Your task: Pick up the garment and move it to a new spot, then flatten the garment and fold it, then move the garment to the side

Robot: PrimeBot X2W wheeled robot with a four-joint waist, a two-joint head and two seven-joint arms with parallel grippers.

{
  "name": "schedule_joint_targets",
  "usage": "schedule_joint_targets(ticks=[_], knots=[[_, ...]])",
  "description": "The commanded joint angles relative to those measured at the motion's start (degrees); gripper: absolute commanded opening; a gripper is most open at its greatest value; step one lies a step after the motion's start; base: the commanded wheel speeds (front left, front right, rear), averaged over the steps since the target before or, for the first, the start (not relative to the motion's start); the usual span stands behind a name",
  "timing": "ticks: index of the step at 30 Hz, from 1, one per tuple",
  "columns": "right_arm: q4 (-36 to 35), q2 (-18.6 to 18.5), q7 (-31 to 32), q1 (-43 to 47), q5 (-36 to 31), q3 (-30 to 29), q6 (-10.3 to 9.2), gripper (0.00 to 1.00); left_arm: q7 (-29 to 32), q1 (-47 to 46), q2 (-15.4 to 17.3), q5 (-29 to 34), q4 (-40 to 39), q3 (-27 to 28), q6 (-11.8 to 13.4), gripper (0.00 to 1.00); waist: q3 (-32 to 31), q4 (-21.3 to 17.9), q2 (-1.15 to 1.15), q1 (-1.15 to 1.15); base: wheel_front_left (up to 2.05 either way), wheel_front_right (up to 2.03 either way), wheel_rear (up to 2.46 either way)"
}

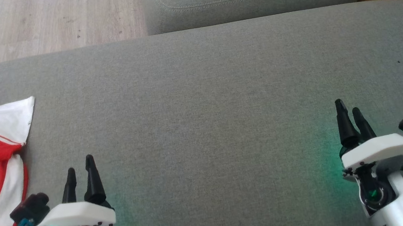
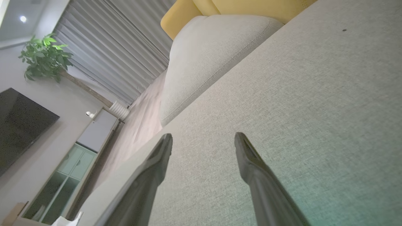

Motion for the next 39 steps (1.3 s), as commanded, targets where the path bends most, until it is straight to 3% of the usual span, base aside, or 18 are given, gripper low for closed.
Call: schedule_joint_targets(ticks=[1,19,39], knots=[[-1.2,-1.1,-0.8,-3.5,-1.7,1.0,-0.02,1.00,-0.6,-3.4,1.6,1.6,-1.3,0.6,0.2,1.00,0.0,0.0,0.00,0.00,0.00,0.00,0.00],[3.4,-1.0,-3.6,-5.7,-17.3,2.2,-0.03,1.00,-3.5,-4.8,2.7,13.4,0.7,-2.4,3.3,1.00,0.5,-0.1,0.00,0.00,0.00,0.00,0.00],[4.1,1.2,-7.2,-6.9,-37.0,-2.3,-0.04,1.00,-7.1,-6.2,3.4,25.6,1.6,-2.7,6.8,1.00,0.8,-0.1,0.00,0.00,0.00,0.00,0.00]])
